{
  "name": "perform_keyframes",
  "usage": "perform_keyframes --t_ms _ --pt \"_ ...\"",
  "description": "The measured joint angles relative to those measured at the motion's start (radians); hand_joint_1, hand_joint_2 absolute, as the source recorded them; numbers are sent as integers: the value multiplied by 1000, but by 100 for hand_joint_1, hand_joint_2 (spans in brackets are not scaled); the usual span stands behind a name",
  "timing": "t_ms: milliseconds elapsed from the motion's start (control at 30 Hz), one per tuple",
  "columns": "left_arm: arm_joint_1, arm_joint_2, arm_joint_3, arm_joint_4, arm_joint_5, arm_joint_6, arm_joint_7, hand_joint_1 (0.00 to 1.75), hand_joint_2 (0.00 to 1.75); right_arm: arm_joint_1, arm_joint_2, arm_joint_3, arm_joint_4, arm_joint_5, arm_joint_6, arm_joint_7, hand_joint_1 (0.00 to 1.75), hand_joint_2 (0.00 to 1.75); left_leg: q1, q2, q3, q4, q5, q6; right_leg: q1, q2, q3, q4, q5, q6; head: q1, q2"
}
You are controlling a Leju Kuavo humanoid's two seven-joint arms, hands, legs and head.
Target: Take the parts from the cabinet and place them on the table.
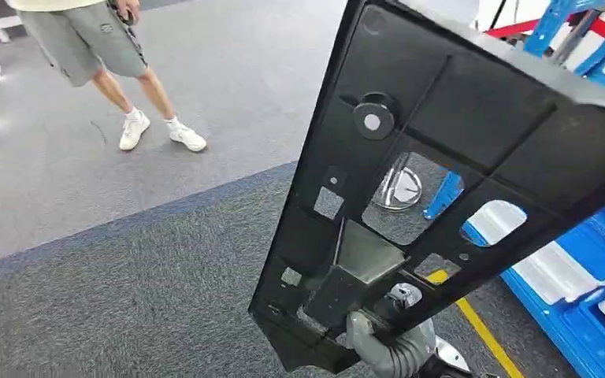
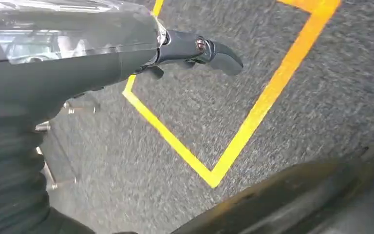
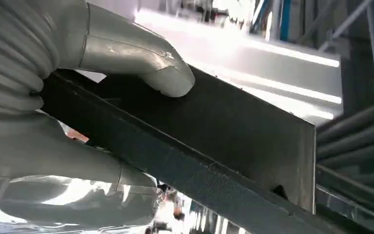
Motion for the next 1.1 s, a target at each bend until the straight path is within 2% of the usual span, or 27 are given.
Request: perform_keyframes --t_ms 67,100,133,167,200,267,300,333,367,433,467,500,533,567,600,633,667,767,800,833,867,900,967,1000,1033,1067,1100 --pt "5 4 -3 0 0 3 1 0 175 -1 0 0 6 -2 3 -1 175 175 9 13 76 -138 74 -8 -2 -25 5 2 -5 7 0 0" --pt "8 7 -4 0 -2 8 3 0 175 -3 0 0 10 -6 5 -3 175 175 12 37 130 -233 111 -12 -4 -35 8 6 -10 12 0 0" --pt "15 7 -7 0 -6 11 7 0 175 -9 2 0 13 -11 6 -5 175 175 12 104 166 -303 116 -15 5 -41 12 10 -15 20 0 0" --pt "20 10 -8 -1 -5 19 9 0 175 -16 5 -1 18 -18 10 -5 175 175 7 90 170 -308 116 9 9 -48 10 15 -22 27 0 0" --pt "19 10 -8 -1 -1 28 11 0 175 -27 6 -2 22 -29 16 -5 175 175 8 75 164 -306 116 22 10 -55 10 15 -22 30 0 0" --pt "22 12 -8 -1 8 36 11 0 175 -48 9 -3 34 -44 24 -1 175 175 2 54 158 -306 115 34 9 -76 14 13 -24 40 1 0" --pt "21 12 -8 -1 11 39 9 0 175 -57 10 -3 39 -48 25 0 175 175 7 42 161 -311 122 44 5 -73 14 16 -30 49 0 0" --pt "20 12 -8 -1 12 41 7 0 175 -64 11 -4 44 -51 27 2 175 175 9 29 159 -313 124 48 0 -12 9 39 -50 56 1 0" --pt "18 12 -8 -1 12 42 6 0 175 -68 11 -5 47 -56 30 1 175 175 9 19 158 -313 126 52 -1 29 -17 96 -90 55 1 0" --pt "16 12 -8 -1 13 47 5 0 175 -69 11 -8 58 -61 34 0 175 175 6 -6 156 -313 127 58 0 51 -99 261 -164 52 0 0" --pt "15 12 -8 -1 13 50 4 0 175 -69 11 -11 65 -64 34 0 175 175 3 -21 154 -312 128 60 0 53 -133 321 -177 49 1 0" --pt "11 12 -8 -1 15 56 2 0 175 -69 11 -14 71 -68 34 -2 175 175 0 -38 154 -312 129 61 1 53 -145 333 -163 43 0 0" --pt "6 13 -7 -2 16 58 1 0 175 -69 11 -18 77 -72 35 -8 175 175 -2 -54 155 -312 130 62 4 56 -135 297 -128 37 0 0" --pt "-1 13 -7 -2 18 60 -1 0 175 -70 11 -20 82 -74 35 -15 175 175 -3 -72 157 -312 130 62 9 62 -103 219 -77 27 0 0" --pt "-8 12 -7 -2 20 62 -3 0 175 -73 11 -21 87 -76 37 -20 175 175 -3 -88 161 -312 130 62 15 82 -59 121 -23 17 1 0" --pt "-12 9 -7 -2 22 62 -4 0 175 -76 11 -21 92 -77 39 -25 175 175 0 -98 161 -313 131 61 19 128 -27 39 8 6 1 0" --pt "-18 6 -7 -2 23 63 -6 0 175 -79 11 -21 97 -77 39 -27 175 175 -3 -108 157 -310 133 55 15 152 -20 25 1 2 0 0" --pt "-21 2 -7 -2 19 72 -12 0 175 -86 11 -21 109 -76 32 -32 175 175 10 -141 150 -319 141 34 24 122 -19 17 5 1 0 0" --pt "-22 2 -7 -2 18 73 -10 0 175 -87 11 -21 110 -73 27 -33 175 175 4 -152 146 -325 144 28 16 108 -11 -3 13 0 0 0" --pt "-24 3 -7 -3 18 73 -8 0 175 -88 11 -21 111 -72 24 -34 175 175 -1 -88 144 -304 131 31 12 89 -1 -19 20 2 1 0" --pt "-26 4 -7 -3 18 73 -4 0 175 -85 11 -21 111 -71 22 -36 175 175 -4 -33 125 -261 99 27 13 77 4 -25 21 -4 -1 0" --pt "-27 5 -7 -3 18 74 -3 0 175 -83 11 -21 111 -71 20 -40 175 175 0 -10 92 -193 60 20 16 60 4 -25 20 -6 0 0" --pt "-30 7 -7 -3 23 75 -3 0 175 -81 11 -21 119 -72 20 -41 175 175 10 4 18 -38 -4 7 18 23 4 -24 16 -9 0 0" --pt "-28 8 -6 -3 24 75 -3 0 175 -82 11 -21 122 -72 21 -43 175 175 14 7 7 -15 -1 1 17 8 4 -23 15 -7 0 0" --pt "-27 10 -6 -3 25 75 -3 0 175 -82 11 -21 125 -73 21 -43 175 175 18 10 23 -44 22 -4 17 -5 5 -22 13 -5 0 0" --pt "-25 11 -6 -3 25 75 -3 0 175 -82 11 -21 128 -73 22 -43 175 175 20 17 60 -112 60 -8 15 -18 6 -19 10 -2 0 0" --pt "-26 13 -6 -3 25 75 -3 0 175 -82 11 -21 130 -74 22 -43 175 175 22 34 119 -219 107 -10 13 -32 8 -14 5 1 0 0"
